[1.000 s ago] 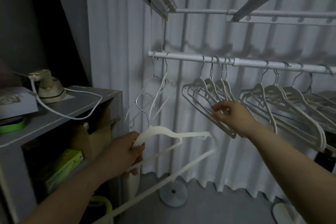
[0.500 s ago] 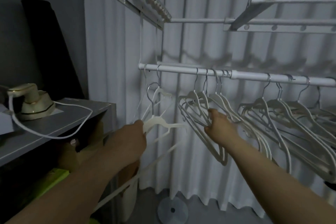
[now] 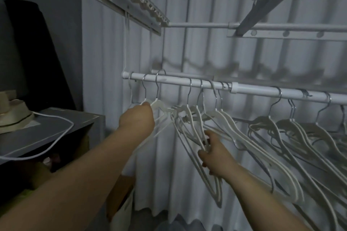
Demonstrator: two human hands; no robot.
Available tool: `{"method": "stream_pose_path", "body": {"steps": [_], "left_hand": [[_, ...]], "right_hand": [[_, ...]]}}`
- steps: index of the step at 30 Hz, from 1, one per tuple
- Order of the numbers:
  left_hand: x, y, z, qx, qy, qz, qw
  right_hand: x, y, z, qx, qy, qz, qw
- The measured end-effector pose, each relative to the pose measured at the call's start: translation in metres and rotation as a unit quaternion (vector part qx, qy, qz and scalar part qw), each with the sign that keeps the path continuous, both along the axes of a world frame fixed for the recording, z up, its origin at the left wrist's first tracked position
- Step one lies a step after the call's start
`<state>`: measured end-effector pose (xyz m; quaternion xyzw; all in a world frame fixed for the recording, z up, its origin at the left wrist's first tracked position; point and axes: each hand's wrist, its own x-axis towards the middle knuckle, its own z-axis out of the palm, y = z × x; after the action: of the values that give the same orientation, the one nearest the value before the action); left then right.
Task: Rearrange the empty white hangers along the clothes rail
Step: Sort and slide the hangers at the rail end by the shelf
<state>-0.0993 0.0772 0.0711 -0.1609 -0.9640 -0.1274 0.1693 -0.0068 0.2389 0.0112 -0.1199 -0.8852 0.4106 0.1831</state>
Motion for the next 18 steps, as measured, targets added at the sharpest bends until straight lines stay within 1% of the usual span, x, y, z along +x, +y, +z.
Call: {"method": "stream_pose_path", "body": {"steps": [5, 10, 13, 18], "left_hand": [[-0.018, 0.014, 0.009, 0.050, -0.017, 0.008, 0.999], [-0.023, 0.022, 0.011, 0.082, -0.027, -0.020, 0.996], [-0.025, 0.016, 0.011, 0.075, -0.021, -0.024, 0.997], [-0.022, -0.004, 0.013, 0.039, -0.001, 0.015, 0.999]], "right_hand": [[-0.002, 0.004, -0.004, 0.012, 0.011, 0.034, 0.999], [-0.005, 0.005, -0.008, 0.012, 0.025, 0.029, 0.999], [-0.007, 0.005, -0.009, 0.031, 0.034, 0.006, 0.999], [-0.010, 0.000, -0.012, 0.062, 0.027, -0.020, 0.998]]}}
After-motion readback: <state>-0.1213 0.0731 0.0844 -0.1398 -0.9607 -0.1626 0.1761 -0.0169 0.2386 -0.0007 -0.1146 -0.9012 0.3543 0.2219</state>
